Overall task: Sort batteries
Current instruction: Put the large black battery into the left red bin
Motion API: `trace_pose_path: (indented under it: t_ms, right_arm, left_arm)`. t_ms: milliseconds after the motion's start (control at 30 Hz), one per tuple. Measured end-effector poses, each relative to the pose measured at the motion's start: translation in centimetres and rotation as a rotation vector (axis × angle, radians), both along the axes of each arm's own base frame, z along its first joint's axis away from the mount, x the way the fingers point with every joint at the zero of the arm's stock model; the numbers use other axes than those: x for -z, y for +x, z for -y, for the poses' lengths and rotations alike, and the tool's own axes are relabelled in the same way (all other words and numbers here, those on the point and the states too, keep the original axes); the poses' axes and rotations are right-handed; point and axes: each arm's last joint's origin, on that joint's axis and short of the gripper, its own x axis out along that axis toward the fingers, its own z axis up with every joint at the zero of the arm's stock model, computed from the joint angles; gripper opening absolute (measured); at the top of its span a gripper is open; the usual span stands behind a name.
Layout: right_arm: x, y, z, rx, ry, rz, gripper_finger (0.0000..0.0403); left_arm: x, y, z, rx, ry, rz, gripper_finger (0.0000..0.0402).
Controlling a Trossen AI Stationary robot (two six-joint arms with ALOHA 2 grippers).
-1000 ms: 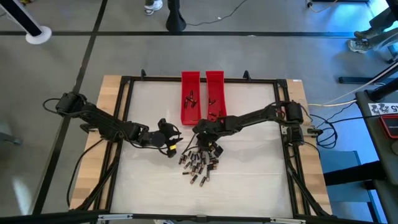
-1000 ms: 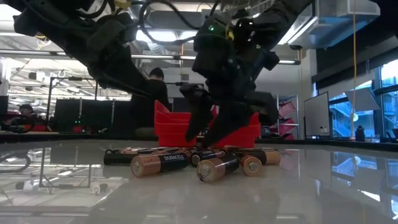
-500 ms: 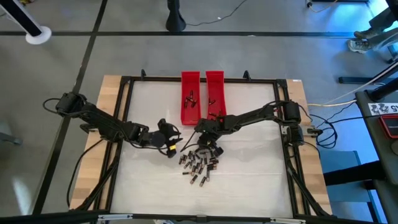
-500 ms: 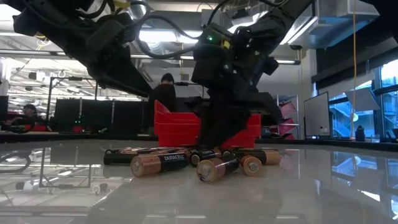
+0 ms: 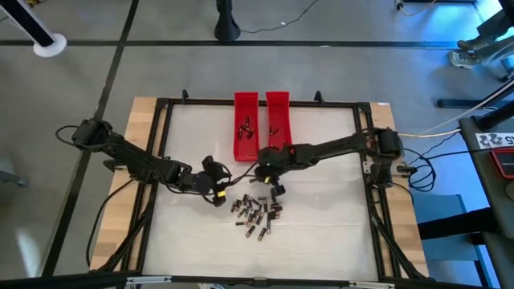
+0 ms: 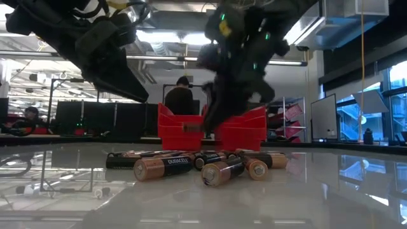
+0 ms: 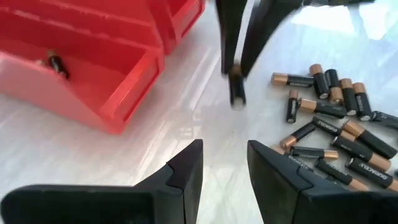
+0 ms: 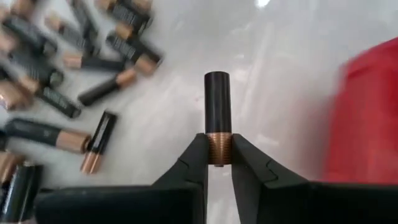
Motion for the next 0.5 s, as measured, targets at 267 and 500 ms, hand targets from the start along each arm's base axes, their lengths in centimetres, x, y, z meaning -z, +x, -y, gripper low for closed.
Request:
trace_pose_path:
  t_ms: [267,500]
  right_arm:
    - [-5.5,-0.5,1.1,0.177,-0.177,0.206,0.0041]
    - [-7.5,0.1,5.0,0.308,-0.207,0.268,0.0041]
  left_arm:
    - [0.1,-0.1,0.0,-0.008,-0.005,-0.014,0.0116]
    - [0.1,-0.1,0.0,-0.024,-0.022,-0.001,0.0116]
